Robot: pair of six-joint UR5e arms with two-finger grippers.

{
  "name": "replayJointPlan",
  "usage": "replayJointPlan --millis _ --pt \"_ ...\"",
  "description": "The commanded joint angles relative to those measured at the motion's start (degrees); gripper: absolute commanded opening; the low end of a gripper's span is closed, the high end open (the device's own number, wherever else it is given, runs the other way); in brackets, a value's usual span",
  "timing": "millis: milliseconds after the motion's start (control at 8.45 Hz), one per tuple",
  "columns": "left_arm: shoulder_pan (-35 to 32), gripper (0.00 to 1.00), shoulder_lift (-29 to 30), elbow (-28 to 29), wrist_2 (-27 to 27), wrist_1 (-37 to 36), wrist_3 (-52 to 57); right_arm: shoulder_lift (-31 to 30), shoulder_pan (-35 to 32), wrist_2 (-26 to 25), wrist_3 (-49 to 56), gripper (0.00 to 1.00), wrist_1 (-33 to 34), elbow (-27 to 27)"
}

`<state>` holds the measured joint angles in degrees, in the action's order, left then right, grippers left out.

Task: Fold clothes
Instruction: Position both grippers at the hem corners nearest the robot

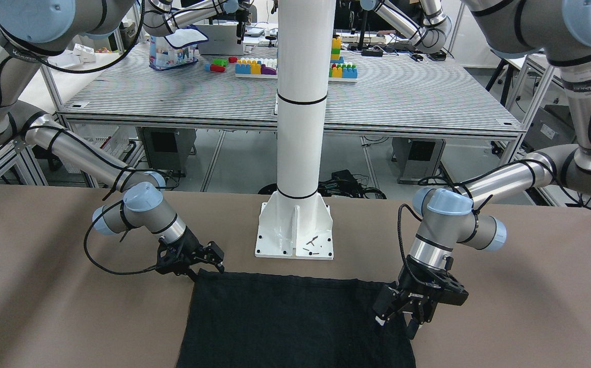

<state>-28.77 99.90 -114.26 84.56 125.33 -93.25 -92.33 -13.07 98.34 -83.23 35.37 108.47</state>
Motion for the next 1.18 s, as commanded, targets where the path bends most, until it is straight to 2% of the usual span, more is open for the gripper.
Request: replayJointPlan --millis 0,118,237,355,473,710,1065 --pt "0.0 1.0 0.1 0.1 0.0 -0.1 0.0 -0.5 -0.6 0.1 0.0 0.93 0.0 0.3" --pt "0.1 1.0 0.1 0.1 0.0 -0.4 0.0 -0.4 -0.6 0.0 0.0 0.91 0.0 0.2" --pt "0.1 1.0 0.6 0.2 0.1 -1.0 0.0 -0.1 -0.5 -0.1 -0.1 0.73 0.0 0.2" --pt "0.0 1.0 0.9 0.2 0.1 -1.3 0.1 0.0 -0.5 -0.2 -0.4 0.49 0.0 0.1" --pt "0.0 1.0 1.3 0.2 0.1 -1.3 0.3 0.1 -0.5 -0.2 -0.5 0.38 0.1 0.0" --pt "-0.2 1.0 1.3 0.1 0.2 -1.3 2.0 0.0 -0.6 -0.1 -0.5 0.01 0.1 0.3" --pt "-0.3 1.0 1.2 0.1 0.2 -1.3 2.0 -0.3 -0.6 -0.1 -0.5 0.0 0.3 1.6"
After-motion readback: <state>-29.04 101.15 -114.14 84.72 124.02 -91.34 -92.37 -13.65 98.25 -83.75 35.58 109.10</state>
